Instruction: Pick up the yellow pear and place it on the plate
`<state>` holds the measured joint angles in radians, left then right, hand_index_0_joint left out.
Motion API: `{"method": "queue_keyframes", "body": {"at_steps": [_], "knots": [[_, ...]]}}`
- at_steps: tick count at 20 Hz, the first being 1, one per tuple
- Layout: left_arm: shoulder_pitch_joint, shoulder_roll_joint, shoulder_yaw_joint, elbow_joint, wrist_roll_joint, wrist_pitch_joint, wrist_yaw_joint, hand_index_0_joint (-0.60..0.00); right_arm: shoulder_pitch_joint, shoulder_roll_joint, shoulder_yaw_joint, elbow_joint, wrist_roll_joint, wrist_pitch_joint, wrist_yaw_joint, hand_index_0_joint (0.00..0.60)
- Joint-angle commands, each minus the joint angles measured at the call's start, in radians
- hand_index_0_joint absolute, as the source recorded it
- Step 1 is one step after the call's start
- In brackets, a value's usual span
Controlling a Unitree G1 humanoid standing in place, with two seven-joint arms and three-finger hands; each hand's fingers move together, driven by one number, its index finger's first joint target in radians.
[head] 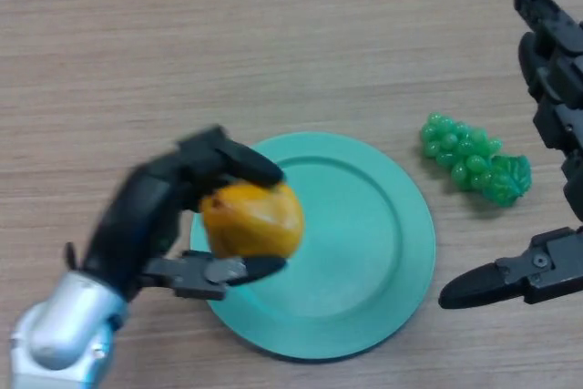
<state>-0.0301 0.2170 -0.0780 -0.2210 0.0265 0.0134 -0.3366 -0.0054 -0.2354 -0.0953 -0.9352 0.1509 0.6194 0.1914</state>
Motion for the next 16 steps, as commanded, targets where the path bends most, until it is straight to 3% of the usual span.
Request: {"method": "queue_keyframes", "body": {"at_steps": [1,4,6,7,8,9,10,11,16], "knots": [[-0.077,-0.005,0.01,0.056,0.086,-0.245,0.057,-0.6,-0.018,-0.025,-0.047,-0.072,0.012,-0.083,-0.022,0.0],[-0.137,-0.021,-0.013,0.247,0.256,-0.412,0.137,-0.6,-0.009,-0.023,-0.067,-0.099,0.015,-0.077,-0.01,0.0],[-0.157,-0.026,-0.032,0.238,0.083,-0.309,0.169,-0.6,-0.006,-0.024,-0.074,-0.095,-0.003,-0.112,-0.011,0.0],[-0.159,-0.026,-0.033,0.238,0.079,-0.299,0.17,-0.501,-0.006,-0.024,-0.075,-0.095,-0.002,-0.113,-0.012,0.0],[-0.163,-0.026,-0.035,0.242,0.083,-0.279,0.175,-0.349,-0.005,-0.023,-0.077,-0.095,-0.002,-0.116,-0.014,0.0],[-0.167,-0.026,-0.039,0.248,0.098,-0.258,0.182,-0.252,-0.003,-0.022,-0.078,-0.093,-0.002,-0.118,-0.015,0.0],[-0.174,-0.027,-0.049,0.262,0.138,-0.212,0.192,-0.101,-0.003,-0.022,-0.08,-0.091,-0.003,-0.12,-0.018,0.0],[-0.178,-0.027,-0.058,0.278,0.183,-0.174,0.2,-0.018,-0.007,-0.023,-0.081,-0.092,-0.004,-0.115,-0.022,0.0],[-0.181,-0.027,-0.05,0.261,0.232,-0.127,0.197,0.0,-0.009,-0.021,-0.076,-0.073,-0.015,-0.151,-0.028,0.0]]}}
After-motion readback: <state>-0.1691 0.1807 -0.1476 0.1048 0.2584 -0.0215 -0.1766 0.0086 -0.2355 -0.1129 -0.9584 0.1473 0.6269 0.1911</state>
